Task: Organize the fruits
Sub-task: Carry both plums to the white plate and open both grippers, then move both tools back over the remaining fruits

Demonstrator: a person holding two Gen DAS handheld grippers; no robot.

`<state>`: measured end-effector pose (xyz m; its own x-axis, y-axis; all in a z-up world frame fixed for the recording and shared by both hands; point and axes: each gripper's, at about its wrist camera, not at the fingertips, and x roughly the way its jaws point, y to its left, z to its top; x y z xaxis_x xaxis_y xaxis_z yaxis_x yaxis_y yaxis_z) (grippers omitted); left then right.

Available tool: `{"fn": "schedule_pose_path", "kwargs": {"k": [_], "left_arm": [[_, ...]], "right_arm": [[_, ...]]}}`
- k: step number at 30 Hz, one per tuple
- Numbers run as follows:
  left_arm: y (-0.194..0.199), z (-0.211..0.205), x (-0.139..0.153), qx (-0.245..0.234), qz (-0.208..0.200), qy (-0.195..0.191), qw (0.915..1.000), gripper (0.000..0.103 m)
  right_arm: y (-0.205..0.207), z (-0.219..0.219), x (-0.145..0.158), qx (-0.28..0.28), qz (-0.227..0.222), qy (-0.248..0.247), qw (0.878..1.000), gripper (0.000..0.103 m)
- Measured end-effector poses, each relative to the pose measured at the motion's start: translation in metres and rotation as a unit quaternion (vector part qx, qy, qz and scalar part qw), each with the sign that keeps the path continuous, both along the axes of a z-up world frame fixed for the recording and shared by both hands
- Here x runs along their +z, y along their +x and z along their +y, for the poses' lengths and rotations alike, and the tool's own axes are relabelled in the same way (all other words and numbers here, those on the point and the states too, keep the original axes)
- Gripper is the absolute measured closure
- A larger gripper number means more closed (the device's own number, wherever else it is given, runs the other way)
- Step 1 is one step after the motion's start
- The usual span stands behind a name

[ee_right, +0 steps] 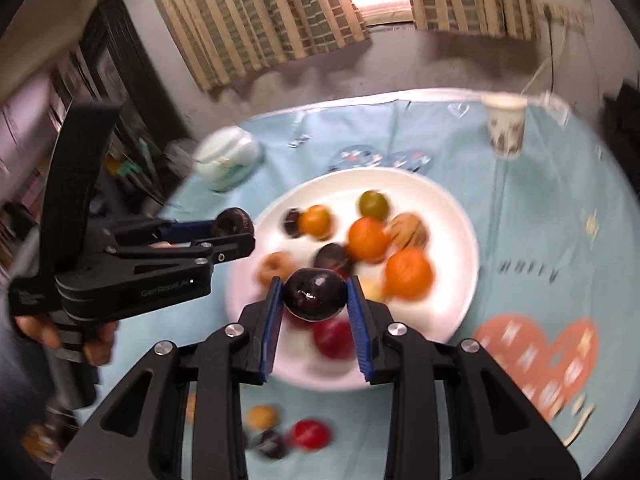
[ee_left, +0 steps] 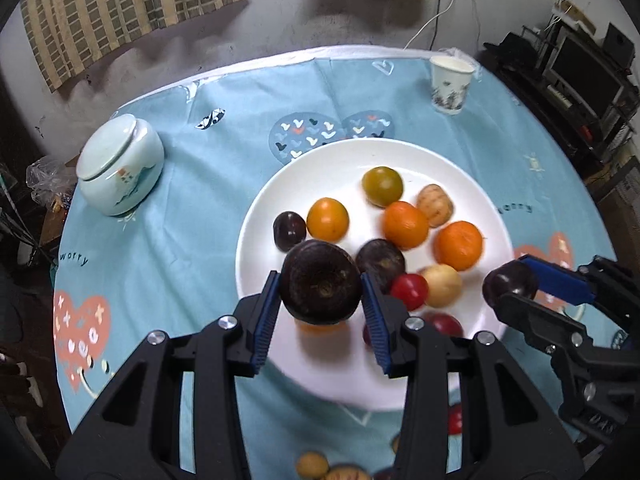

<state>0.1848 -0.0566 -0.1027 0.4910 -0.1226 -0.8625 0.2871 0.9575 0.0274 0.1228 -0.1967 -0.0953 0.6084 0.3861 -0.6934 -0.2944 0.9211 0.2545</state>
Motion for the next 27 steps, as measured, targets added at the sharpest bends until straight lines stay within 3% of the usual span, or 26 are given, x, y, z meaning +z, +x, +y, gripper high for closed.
{"fn": "schedule_pose_path", "kwargs": {"k": [8,9,10,11,18,27], "left_arm": [[0.019,-0.006,-0.015,-0.004,-0.013,0.019,0.9997,0.057],[0.02,-0.007,-0.016,-0.005,-0.016,0.022,0.9996,0.054],[0.019,-0.006,-0.015,-0.005,-0.018,0.022,0.9996,0.049],[0.018,-0.005,-0.013,-0.004,-0.02,0.02,0.9996,0.046],[-0.005,0.002,0.007,0.01,-0.038,0.019,0.9991,0.04],[-0.065,0.008,0.05,0.008,-0.076,0.009,0.997,0.034]], "right_arm": [[0.041,0.008,-0.022,0.001,0.003,-0.069,0.998,0.066],[0.042,0.007,-0.024,-0.006,0.001,-0.076,0.997,0.058],[0.04,0.002,-0.022,-0.016,-0.008,-0.064,0.998,0.035],[0.036,0.0,-0.019,-0.019,-0.015,-0.05,0.998,0.031],[0.011,-0.01,-0.001,-0.021,-0.009,-0.031,0.999,0.031],[-0.077,-0.019,0.001,-0.028,0.007,-0.021,0.999,0.031]]}}
